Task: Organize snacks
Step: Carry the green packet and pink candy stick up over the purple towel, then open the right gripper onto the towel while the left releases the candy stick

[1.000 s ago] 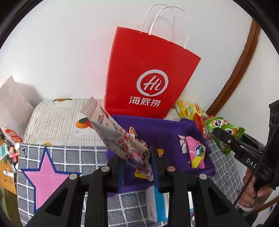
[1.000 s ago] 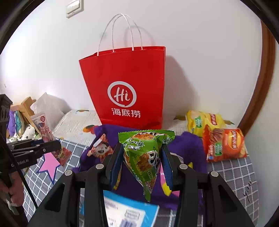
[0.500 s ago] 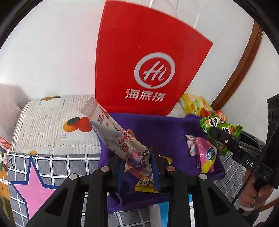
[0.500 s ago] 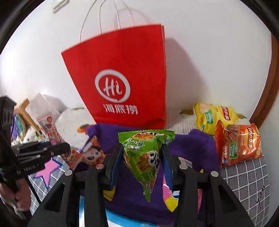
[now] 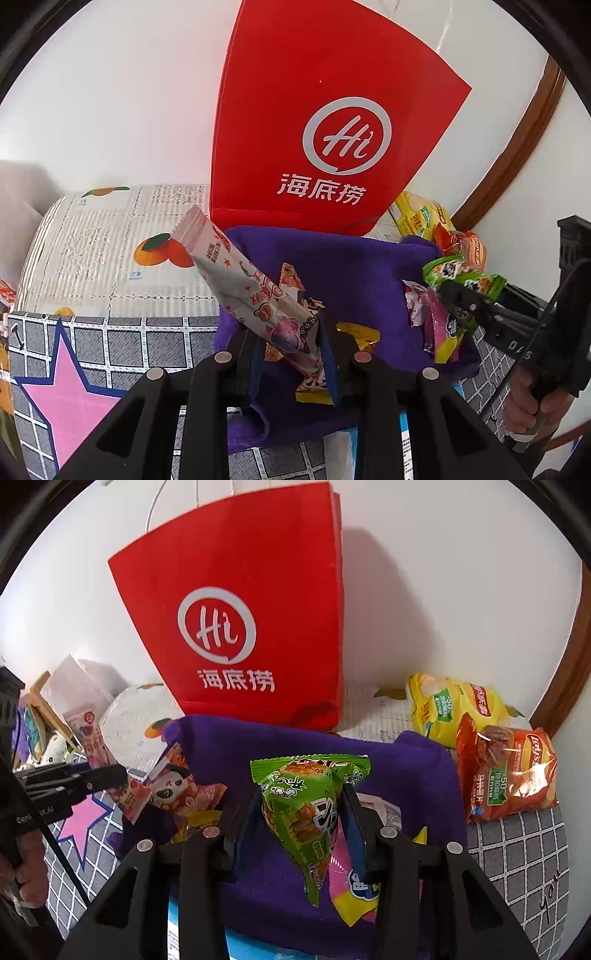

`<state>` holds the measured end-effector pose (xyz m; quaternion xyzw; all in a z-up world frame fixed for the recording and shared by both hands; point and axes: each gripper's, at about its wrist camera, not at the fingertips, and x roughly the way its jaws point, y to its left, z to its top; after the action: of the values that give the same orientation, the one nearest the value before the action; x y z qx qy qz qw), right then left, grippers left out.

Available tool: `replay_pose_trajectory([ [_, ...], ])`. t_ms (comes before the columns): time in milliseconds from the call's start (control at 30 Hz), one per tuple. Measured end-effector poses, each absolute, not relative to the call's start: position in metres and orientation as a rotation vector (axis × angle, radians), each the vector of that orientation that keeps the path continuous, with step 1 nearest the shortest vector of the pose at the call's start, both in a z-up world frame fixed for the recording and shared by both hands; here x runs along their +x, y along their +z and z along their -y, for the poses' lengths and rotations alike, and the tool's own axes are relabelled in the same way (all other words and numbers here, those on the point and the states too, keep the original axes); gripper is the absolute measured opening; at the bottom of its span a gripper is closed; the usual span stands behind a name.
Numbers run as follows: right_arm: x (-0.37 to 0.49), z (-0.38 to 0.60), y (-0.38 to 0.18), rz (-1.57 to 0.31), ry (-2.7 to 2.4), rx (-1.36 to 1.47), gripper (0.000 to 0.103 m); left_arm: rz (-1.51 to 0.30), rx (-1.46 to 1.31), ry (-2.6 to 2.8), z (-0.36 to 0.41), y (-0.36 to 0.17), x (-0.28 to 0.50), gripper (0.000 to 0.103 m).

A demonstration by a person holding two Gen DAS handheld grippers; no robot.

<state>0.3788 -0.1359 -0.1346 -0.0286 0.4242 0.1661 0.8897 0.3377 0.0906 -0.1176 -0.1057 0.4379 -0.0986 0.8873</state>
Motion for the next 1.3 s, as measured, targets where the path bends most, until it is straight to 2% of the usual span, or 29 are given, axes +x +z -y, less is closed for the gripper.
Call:
replay_pose_trajectory([
  [1300,0.382,0.105,-0.175,-0.999,0.342,-0.216,0.043,-0.947,-0.216,-0.212,-0.089,-0.125,0.341,0.026],
])
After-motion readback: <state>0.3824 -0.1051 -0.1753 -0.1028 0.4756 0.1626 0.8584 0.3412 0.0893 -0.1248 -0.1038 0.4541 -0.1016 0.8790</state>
